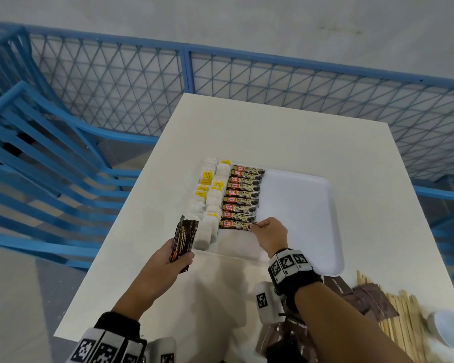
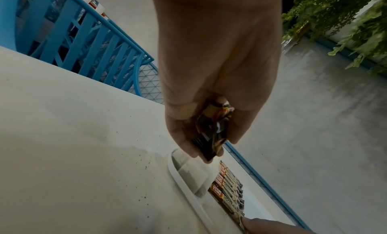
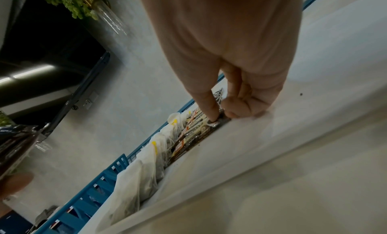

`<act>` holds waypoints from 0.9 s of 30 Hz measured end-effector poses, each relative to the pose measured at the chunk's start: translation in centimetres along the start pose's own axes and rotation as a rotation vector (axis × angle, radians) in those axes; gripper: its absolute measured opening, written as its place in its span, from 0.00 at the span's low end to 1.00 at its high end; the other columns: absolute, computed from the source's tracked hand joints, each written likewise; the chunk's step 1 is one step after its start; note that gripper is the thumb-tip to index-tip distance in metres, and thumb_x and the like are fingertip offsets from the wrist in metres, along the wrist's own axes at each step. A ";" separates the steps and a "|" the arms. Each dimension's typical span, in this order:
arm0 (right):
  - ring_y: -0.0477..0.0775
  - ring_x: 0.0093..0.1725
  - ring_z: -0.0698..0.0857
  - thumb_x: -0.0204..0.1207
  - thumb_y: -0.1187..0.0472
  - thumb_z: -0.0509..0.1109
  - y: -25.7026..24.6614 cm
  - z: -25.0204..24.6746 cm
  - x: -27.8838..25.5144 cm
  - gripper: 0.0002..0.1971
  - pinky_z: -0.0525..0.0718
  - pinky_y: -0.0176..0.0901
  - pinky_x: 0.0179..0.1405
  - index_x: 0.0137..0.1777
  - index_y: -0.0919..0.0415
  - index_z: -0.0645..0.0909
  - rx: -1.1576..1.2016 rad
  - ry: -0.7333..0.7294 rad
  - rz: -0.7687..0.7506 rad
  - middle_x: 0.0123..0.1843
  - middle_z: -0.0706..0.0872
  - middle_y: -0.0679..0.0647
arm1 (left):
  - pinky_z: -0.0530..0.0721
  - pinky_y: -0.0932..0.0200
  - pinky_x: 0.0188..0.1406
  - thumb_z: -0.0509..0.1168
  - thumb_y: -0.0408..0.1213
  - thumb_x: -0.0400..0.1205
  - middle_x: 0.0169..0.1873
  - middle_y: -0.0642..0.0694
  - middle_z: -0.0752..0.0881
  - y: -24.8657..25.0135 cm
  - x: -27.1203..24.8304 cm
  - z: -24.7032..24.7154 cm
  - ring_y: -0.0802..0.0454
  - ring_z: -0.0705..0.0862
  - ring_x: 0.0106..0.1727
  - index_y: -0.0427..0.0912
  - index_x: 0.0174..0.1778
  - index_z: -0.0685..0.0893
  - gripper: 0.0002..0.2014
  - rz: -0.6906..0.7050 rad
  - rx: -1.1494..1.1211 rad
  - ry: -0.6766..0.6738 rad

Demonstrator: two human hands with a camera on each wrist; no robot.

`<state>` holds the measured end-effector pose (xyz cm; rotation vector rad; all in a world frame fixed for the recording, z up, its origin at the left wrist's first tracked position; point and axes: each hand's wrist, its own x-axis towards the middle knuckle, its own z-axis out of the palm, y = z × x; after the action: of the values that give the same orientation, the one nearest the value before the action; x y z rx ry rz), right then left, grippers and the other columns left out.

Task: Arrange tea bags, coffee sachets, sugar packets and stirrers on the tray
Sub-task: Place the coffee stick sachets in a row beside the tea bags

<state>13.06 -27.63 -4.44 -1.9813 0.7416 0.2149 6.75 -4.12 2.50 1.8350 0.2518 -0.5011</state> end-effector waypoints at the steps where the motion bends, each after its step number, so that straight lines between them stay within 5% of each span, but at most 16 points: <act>1: 0.55 0.43 0.79 0.73 0.59 0.73 -0.1 -0.1 -0.2 0.09 0.79 0.44 0.45 0.41 0.61 0.75 -0.003 0.004 -0.008 0.40 0.81 0.54 | 0.83 0.53 0.50 0.63 0.29 0.82 0.39 0.41 0.85 0.2 0.0 0.1 0.49 0.82 0.42 0.33 0.49 0.80 0.04 0.005 -0.004 -0.003; 4: 0.56 0.43 0.80 0.75 0.59 0.70 -0.6 -0.4 -1.1 0.13 0.76 0.42 0.42 0.53 0.65 0.74 0.005 0.032 -0.078 0.40 0.80 0.56 | 0.84 0.65 0.40 0.61 0.26 0.82 0.39 0.42 0.87 0.9 0.1 0.4 0.56 0.86 0.40 0.32 0.48 0.81 0.04 0.023 -0.043 -0.034; 7: 0.51 0.38 0.80 0.77 0.58 0.69 -1.9 -0.5 -3.0 0.07 0.76 0.37 0.37 0.50 0.61 0.77 0.055 -0.027 -0.194 0.34 0.80 0.49 | 0.85 0.65 0.42 0.60 0.25 0.83 0.40 0.38 0.87 1.3 0.2 0.6 0.57 0.86 0.39 0.32 0.49 0.82 0.05 0.044 -0.084 -0.067; 10: 0.42 0.38 0.78 0.78 0.53 0.68 -3.4 -0.6 -5.5 0.07 0.75 0.30 0.40 0.52 0.53 0.81 0.124 -0.272 -0.314 0.39 0.80 0.43 | 0.86 0.63 0.43 0.62 0.26 0.82 0.43 0.37 0.89 1.6 0.3 1.0 0.53 0.85 0.40 0.36 0.50 0.84 0.06 0.053 -0.124 -0.086; 14: 0.44 0.43 0.79 0.78 0.54 0.69 -4.6 -0.7 -7.4 0.16 0.77 0.33 0.45 0.65 0.48 0.78 0.136 -0.543 -0.425 0.49 0.81 0.43 | 0.84 0.66 0.37 0.64 0.27 0.82 0.39 0.44 0.91 1.9 0.2 1.2 0.57 0.87 0.36 0.38 0.47 0.86 0.06 0.050 -0.127 -0.145; 19: 0.43 0.31 0.81 0.76 0.69 0.69 -4.7 -1.2 -7.4 0.07 0.79 0.31 0.29 0.53 0.62 0.80 0.282 -0.520 -0.363 0.42 0.84 0.53 | 0.84 0.65 0.41 0.63 0.30 0.82 0.42 0.43 0.91 1.6 0.2 1.1 0.55 0.87 0.41 0.42 0.50 0.86 0.07 0.032 -0.139 -0.120; 23: 0.47 0.34 0.86 0.75 0.74 0.68 -4.2 -2.3 -7.2 0.06 0.86 0.34 0.39 0.50 0.68 0.79 0.481 -0.540 -0.297 0.39 0.84 0.55 | 0.84 0.58 0.47 0.62 0.32 0.84 0.46 0.43 0.88 0.8 0.4 0.5 0.51 0.87 0.45 0.41 0.55 0.84 0.08 -0.007 -0.269 0.013; 27: 0.43 0.43 0.86 0.71 0.77 0.70 -3.3 -2.9 -7.7 0.08 0.83 0.32 0.49 0.41 0.63 0.82 0.406 -0.565 -0.396 0.43 0.86 0.51 | 0.88 0.61 0.45 0.61 0.31 0.83 0.43 0.43 0.87 0.7 0.6 0.3 0.49 0.87 0.42 0.38 0.55 0.83 0.08 -0.018 -0.412 0.030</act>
<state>8.40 -25.78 2.84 -1.5278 0.0171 0.3359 7.46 -4.66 2.75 1.4406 0.3640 -0.4001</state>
